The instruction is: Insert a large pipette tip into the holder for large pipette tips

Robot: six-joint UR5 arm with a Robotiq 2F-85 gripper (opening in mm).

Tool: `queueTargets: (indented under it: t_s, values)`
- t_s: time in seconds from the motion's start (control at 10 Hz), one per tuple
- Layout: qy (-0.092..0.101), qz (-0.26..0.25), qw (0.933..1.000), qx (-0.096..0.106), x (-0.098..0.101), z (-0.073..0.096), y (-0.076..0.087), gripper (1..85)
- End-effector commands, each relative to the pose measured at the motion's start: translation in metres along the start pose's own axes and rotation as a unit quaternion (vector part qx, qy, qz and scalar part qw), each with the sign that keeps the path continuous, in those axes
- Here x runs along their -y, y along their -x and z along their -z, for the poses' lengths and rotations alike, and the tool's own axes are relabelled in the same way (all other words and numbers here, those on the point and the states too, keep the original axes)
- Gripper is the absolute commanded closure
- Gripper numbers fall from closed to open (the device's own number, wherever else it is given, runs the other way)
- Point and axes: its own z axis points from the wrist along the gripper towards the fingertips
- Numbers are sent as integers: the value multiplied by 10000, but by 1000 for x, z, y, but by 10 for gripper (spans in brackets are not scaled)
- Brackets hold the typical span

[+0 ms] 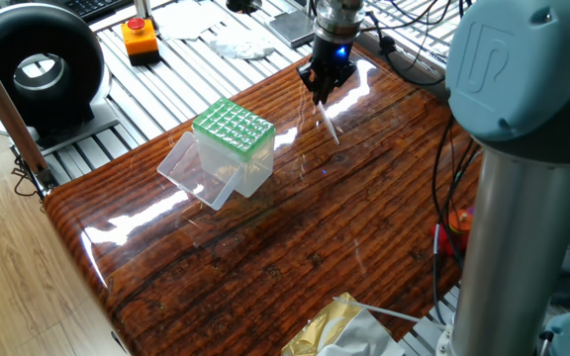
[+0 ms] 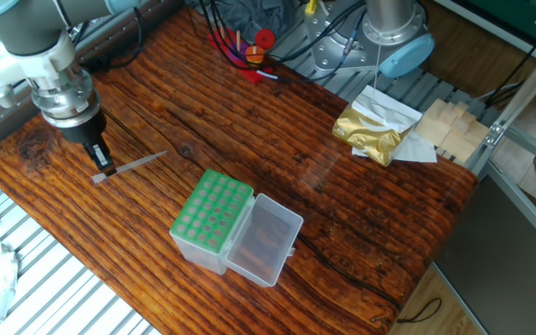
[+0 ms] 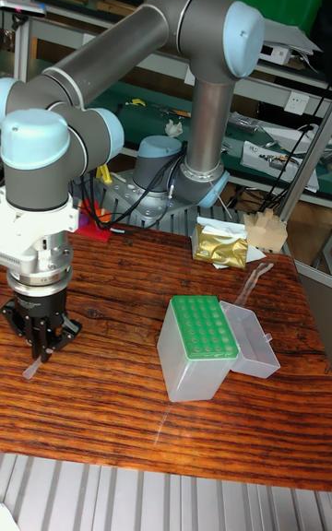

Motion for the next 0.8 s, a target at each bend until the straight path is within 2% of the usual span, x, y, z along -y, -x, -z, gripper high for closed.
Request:
queueTargets:
  t_s: [0.0, 0.5, 0.7]
  values:
    - [120, 23, 9998, 126, -2, -4, 5, 647]
    - [197, 110, 9996, 164, -2, -7, 5, 640]
    - [161, 134, 9997, 88, 2, -6, 1, 633]
